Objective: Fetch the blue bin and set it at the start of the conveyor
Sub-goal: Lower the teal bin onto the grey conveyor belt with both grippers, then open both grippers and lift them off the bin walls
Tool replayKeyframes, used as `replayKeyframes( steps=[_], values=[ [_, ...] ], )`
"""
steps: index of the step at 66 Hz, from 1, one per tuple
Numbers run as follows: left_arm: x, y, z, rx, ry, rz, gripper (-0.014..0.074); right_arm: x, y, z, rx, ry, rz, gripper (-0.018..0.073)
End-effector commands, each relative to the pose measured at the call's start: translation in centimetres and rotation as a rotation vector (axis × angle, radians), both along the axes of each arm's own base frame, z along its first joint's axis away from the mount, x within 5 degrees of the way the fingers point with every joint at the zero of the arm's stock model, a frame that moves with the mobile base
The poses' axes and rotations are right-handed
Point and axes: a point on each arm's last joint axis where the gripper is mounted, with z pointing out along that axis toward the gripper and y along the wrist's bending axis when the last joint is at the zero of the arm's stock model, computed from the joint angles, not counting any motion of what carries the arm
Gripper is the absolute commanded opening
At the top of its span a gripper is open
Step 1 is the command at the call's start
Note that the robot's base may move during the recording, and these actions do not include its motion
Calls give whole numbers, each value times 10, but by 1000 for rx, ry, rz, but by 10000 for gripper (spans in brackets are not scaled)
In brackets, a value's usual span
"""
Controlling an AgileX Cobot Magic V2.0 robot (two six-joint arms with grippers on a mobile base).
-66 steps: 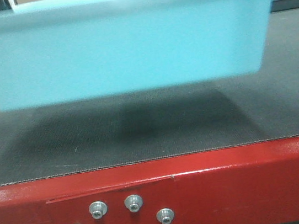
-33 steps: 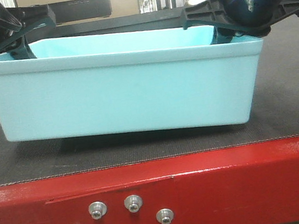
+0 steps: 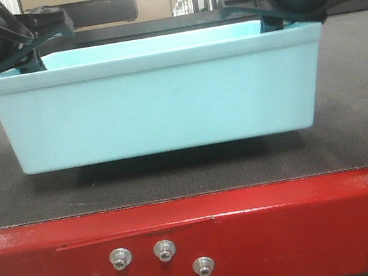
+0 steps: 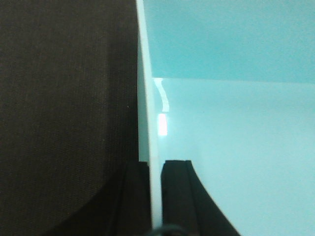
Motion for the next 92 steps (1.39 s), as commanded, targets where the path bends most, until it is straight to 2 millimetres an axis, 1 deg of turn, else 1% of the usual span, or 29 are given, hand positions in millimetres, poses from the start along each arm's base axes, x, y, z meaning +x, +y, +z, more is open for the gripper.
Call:
replayKeyframes(
  steps=[1,5,10,13,17,18,20,24,26,28,32,43,49,60,70,74,80,87,92],
  values=[
    [2,-19,16,-132,-114,-55,-67,2,18,12,95,-88,50,-153],
    [2,-19,15,-130,-111,-53,17,2,18,11,94,-86,50,-153],
    [2,-19,15,-129,-109,-53,159,2,18,12,94,-87,50,-151],
    [2,-18,15,-126,-104,-51,244,2,18,12,94,-87,50,-122],
    [2,-18,15,-116,-91,-43,335,2,18,12,94,-87,50,-8],
    [2,-17,15,-114,-88,-41,351,2,18,12,94,-87,50,6],
    [2,-17,15,-110,-82,-37,379,2,18,12,94,-87,50,84],
    [2,-16,16,-92,-76,-35,414,2,17,12,93,-84,48,199],
    [2,-16,17,-85,-72,-32,418,2,17,12,87,-75,43,252],
    [2,-15,18,-78,-67,-27,418,1,16,12,81,-64,38,286],
    [3,-15,20,-70,-62,-21,418,0,15,12,69,-45,29,310],
    [6,-12,29,-18,-75,-21,418,-1,13,10,45,-23,24,309],
    [8,-6,32,16,-62,1,418,-1,12,9,33,-18,24,309],
    [11,8,31,31,-33,55,418,-3,11,12,10,-22,28,309],
    [11,10,32,26,-35,61,418,-2,11,13,12,-25,28,309],
    [9,10,35,21,-41,62,411,-2,11,19,15,-41,29,309],
    [3,12,47,7,-75,63,409,-4,9,36,18,-86,29,309],
    [-9,17,69,-13,-122,71,405,-13,4,58,24,-115,14,302],
    [-20,23,84,-22,-151,81,377,-22,0,70,26,-127,5,258]
  ],
)
